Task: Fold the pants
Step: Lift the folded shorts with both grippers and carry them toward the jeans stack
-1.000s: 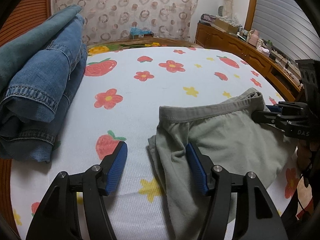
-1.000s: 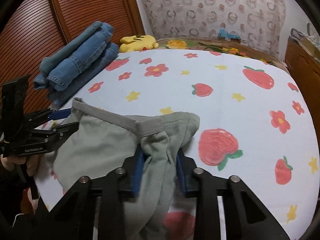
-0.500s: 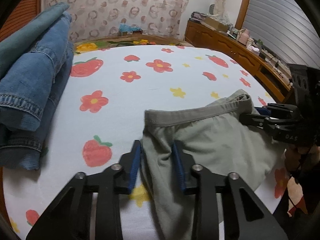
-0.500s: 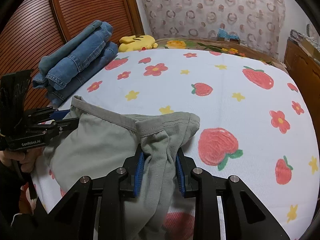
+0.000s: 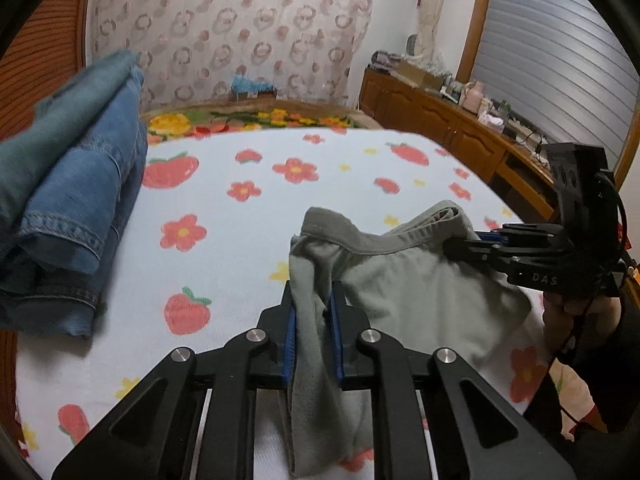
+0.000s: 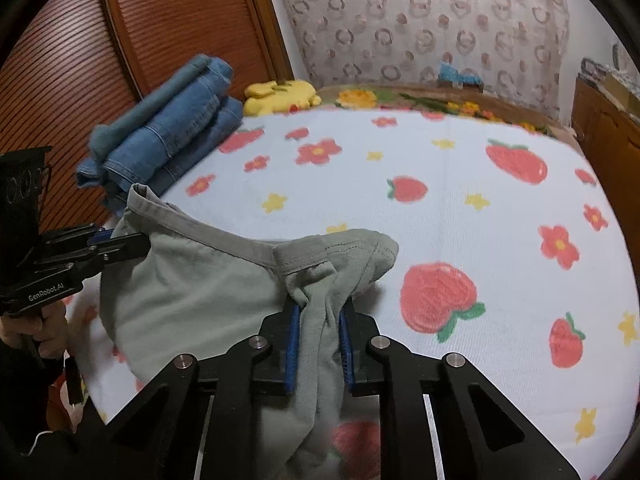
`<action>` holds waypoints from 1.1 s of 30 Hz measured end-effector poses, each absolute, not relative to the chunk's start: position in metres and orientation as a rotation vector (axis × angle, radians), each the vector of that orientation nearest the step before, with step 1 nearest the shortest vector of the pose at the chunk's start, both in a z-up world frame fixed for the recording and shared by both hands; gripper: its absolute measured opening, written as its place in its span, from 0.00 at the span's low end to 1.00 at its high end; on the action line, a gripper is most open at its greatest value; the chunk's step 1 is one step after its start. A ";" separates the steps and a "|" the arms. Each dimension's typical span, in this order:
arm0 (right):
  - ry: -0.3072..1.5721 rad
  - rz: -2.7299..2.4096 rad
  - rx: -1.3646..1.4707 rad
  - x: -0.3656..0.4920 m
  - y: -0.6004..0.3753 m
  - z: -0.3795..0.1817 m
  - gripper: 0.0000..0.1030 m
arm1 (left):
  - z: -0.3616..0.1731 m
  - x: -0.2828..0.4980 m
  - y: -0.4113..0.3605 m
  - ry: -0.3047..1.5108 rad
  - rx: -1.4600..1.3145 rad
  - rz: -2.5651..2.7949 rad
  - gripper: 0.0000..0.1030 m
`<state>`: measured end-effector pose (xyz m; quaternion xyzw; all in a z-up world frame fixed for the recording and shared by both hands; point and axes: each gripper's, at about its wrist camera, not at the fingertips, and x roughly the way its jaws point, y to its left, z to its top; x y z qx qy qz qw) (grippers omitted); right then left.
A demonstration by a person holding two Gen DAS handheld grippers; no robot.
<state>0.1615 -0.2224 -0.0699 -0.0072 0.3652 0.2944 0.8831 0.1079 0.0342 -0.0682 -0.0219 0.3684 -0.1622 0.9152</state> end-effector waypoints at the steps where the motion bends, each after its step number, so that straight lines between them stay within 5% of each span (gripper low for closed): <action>1: 0.747 0.617 -0.013 0.159 -0.223 -0.065 0.16 | -0.064 0.106 0.034 0.747 -0.040 -0.333 0.15; 33: 0.446 0.768 -0.087 0.174 -0.169 0.042 0.16 | 0.032 0.099 0.109 0.462 -0.043 -0.131 0.15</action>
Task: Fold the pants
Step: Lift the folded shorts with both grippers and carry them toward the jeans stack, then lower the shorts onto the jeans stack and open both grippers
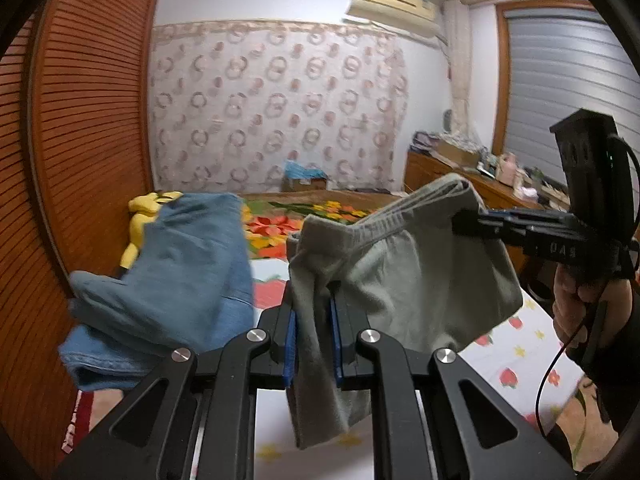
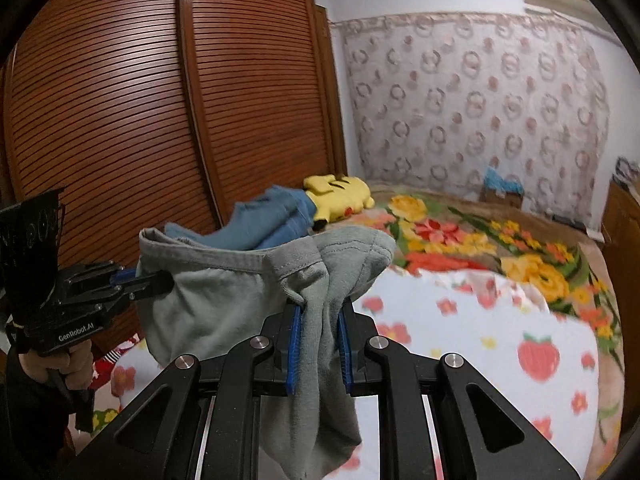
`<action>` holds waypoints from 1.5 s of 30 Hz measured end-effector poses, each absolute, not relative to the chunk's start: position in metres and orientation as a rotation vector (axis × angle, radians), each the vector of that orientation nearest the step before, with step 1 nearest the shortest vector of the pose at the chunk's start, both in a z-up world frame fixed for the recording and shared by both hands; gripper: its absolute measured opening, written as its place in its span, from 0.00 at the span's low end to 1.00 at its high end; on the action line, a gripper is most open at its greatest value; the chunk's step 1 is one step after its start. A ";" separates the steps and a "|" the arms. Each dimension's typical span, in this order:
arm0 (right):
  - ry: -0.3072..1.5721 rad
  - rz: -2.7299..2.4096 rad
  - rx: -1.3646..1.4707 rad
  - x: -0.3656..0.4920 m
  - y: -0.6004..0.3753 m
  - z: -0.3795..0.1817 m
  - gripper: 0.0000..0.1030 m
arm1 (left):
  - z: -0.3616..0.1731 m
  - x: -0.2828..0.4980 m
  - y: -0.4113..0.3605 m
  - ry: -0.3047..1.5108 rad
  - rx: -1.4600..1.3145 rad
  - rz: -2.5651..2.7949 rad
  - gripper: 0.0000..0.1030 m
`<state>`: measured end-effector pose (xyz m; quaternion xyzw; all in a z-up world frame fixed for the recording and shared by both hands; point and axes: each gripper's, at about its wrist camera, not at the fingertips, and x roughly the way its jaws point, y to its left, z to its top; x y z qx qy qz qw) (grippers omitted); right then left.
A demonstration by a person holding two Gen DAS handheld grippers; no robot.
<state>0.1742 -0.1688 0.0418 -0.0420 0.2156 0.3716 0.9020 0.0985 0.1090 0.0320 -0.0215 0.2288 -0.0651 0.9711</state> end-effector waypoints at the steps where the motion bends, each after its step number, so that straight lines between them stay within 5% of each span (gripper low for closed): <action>1: 0.437 0.775 -0.104 0.180 -0.161 0.048 0.16 | 0.034 0.101 0.116 0.456 -0.051 -0.119 0.15; 30: 0.433 0.915 -0.320 0.327 -0.012 0.097 0.16 | 0.052 0.148 0.208 0.440 -0.179 0.070 0.15; 42: 0.519 0.960 -0.349 0.388 0.076 0.057 0.16 | 0.020 0.145 0.227 0.532 -0.209 0.181 0.15; 45: 0.521 0.946 -0.325 0.389 0.078 0.056 0.27 | 0.016 0.141 0.228 0.539 -0.220 0.192 0.15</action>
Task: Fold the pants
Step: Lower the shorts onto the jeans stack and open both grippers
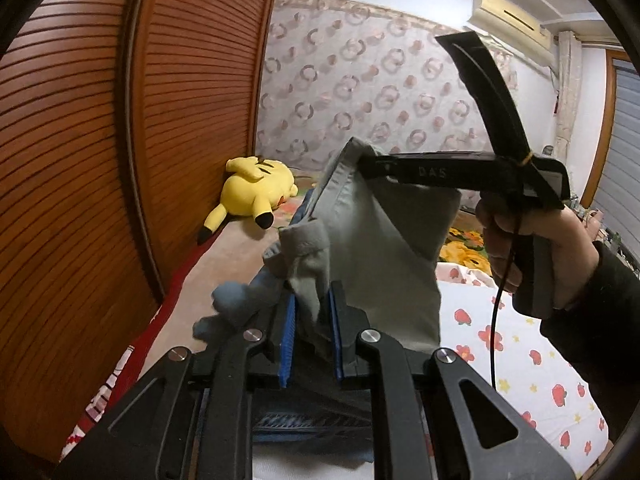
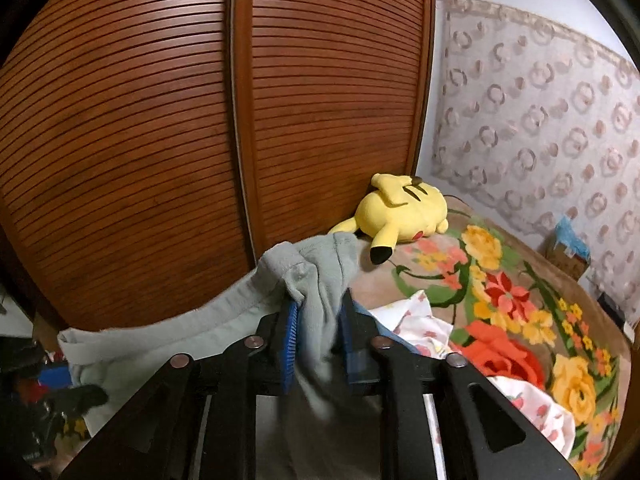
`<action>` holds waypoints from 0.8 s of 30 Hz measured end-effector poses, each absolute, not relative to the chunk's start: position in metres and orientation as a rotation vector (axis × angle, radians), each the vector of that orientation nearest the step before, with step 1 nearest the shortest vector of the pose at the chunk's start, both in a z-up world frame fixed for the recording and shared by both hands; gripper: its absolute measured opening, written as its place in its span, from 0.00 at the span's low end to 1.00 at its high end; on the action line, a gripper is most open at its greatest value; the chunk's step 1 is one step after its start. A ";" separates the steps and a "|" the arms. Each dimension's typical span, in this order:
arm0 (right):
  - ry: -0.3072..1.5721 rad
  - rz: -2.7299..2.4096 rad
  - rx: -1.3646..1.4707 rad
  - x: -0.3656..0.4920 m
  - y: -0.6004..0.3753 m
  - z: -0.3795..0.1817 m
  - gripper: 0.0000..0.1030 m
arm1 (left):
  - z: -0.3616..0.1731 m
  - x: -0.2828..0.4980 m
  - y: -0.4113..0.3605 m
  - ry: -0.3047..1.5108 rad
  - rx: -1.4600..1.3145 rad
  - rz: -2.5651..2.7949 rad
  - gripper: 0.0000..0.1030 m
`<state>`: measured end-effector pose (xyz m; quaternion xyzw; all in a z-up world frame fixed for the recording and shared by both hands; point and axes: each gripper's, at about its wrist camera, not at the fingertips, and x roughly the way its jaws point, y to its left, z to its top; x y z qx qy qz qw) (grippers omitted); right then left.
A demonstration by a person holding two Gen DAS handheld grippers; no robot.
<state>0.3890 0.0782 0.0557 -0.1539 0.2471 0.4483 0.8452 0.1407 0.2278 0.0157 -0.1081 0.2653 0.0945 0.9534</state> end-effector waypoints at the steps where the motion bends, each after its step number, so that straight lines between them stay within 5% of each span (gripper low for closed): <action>1: 0.509 0.941 -0.315 0.389 0.075 0.057 0.33 | 0.015 0.140 0.228 0.542 -0.220 0.197 0.15; 5: 0.460 0.893 -0.280 0.377 0.052 0.062 0.39 | 0.017 0.139 0.229 0.543 -0.229 0.198 0.24; 7: 0.457 0.896 -0.268 0.372 0.038 0.066 0.39 | 0.021 0.139 0.226 0.528 -0.217 0.196 0.50; 8: 0.451 0.903 -0.272 0.369 0.032 0.067 0.39 | 0.022 0.139 0.226 0.517 -0.209 0.192 0.53; 24: 0.584 0.959 -0.244 0.410 0.017 0.039 0.39 | -0.005 0.162 0.214 0.621 -0.159 0.187 0.53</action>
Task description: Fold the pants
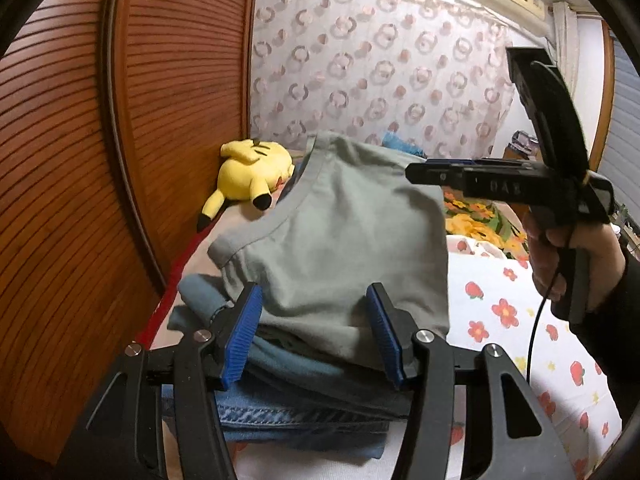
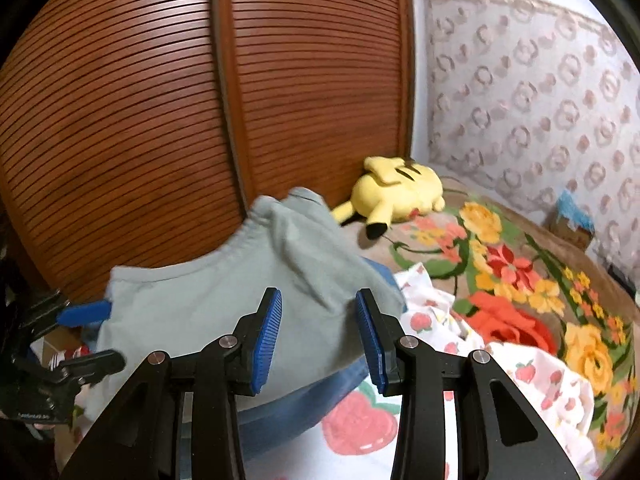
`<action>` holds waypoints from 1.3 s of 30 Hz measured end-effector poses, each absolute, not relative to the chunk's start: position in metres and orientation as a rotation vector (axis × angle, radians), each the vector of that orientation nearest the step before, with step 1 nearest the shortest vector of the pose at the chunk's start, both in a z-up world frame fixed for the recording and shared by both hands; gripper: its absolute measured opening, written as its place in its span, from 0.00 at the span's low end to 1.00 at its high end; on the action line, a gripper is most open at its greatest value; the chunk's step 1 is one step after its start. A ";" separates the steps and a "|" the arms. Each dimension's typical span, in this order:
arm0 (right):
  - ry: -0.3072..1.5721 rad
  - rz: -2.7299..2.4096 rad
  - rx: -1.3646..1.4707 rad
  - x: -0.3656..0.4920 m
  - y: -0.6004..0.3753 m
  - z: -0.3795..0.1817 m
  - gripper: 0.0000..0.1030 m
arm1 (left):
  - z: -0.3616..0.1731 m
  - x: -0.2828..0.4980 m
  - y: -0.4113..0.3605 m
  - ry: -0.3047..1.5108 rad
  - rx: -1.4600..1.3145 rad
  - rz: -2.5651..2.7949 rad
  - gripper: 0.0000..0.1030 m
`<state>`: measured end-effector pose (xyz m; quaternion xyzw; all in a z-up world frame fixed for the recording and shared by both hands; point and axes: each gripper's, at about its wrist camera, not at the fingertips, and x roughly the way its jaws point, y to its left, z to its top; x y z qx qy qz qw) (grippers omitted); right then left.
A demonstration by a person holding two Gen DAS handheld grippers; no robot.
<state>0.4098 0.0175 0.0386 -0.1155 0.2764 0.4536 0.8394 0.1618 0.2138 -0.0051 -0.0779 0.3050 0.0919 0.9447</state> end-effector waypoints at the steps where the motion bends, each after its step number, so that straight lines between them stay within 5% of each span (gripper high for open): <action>1: 0.586 0.958 -0.239 0.411 0.021 0.038 0.39 | -0.005 0.162 0.214 0.623 -0.158 0.188 0.54; 20: 0.530 0.937 -0.191 0.314 -0.035 0.030 0.39 | 0.011 0.143 0.192 0.586 -0.134 0.204 0.54; 27: 0.512 0.889 -0.167 0.275 -0.064 0.039 0.39 | 0.026 0.122 0.171 0.515 -0.101 0.187 0.80; 31: 0.501 0.869 -0.150 0.255 -0.079 0.042 0.39 | 0.035 0.111 0.158 0.486 -0.084 0.171 0.82; 39: 0.472 0.832 -0.117 0.217 -0.103 0.046 0.57 | 0.053 0.090 0.139 0.428 -0.047 0.155 0.83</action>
